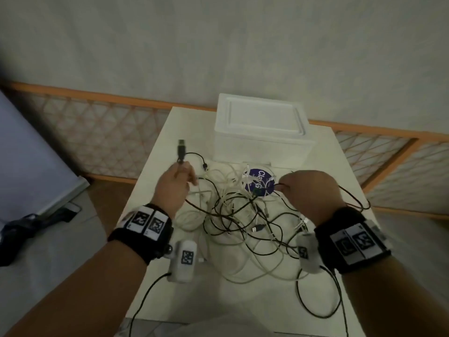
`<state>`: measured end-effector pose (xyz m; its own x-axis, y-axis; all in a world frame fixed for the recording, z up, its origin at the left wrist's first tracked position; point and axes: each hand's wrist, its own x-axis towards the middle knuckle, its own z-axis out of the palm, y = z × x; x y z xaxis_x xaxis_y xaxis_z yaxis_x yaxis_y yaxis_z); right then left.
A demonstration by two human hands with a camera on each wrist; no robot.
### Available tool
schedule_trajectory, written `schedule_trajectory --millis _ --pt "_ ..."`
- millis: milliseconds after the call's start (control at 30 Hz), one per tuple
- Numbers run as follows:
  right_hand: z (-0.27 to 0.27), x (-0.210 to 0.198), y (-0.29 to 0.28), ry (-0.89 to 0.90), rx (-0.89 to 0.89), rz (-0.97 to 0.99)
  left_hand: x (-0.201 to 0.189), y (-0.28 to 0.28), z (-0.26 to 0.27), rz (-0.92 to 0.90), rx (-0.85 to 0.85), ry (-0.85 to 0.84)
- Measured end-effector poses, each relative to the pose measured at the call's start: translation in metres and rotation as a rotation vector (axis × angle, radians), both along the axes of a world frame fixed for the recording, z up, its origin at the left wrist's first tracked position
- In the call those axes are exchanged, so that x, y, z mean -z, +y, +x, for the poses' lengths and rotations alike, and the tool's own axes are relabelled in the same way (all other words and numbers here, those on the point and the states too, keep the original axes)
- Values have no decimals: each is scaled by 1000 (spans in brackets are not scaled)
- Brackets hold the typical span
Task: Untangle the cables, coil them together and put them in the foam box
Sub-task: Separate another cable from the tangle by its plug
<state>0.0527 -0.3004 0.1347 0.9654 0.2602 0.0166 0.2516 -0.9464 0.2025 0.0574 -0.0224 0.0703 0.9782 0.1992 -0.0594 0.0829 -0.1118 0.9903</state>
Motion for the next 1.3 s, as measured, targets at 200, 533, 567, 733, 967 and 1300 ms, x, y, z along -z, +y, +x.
schedule_trajectory --millis 200,533,567,733,967,1300 --pt "-10 7 53 -39 -250 -70 -15 -87 -18 268 517 3" --pt "-13 11 -113 45 241 261 15 2 5 337 -33 96" --pt "-14 11 -130 37 292 220 18 7 2 234 -37 128" --pt "-4 29 -214 65 626 9 24 18 -11 -509 -34 202" --pt "19 49 -115 161 302 320 40 -14 -30 -1024 -129 398" --pt "20 156 3 645 -110 82 53 -43 -40 -984 -205 451"
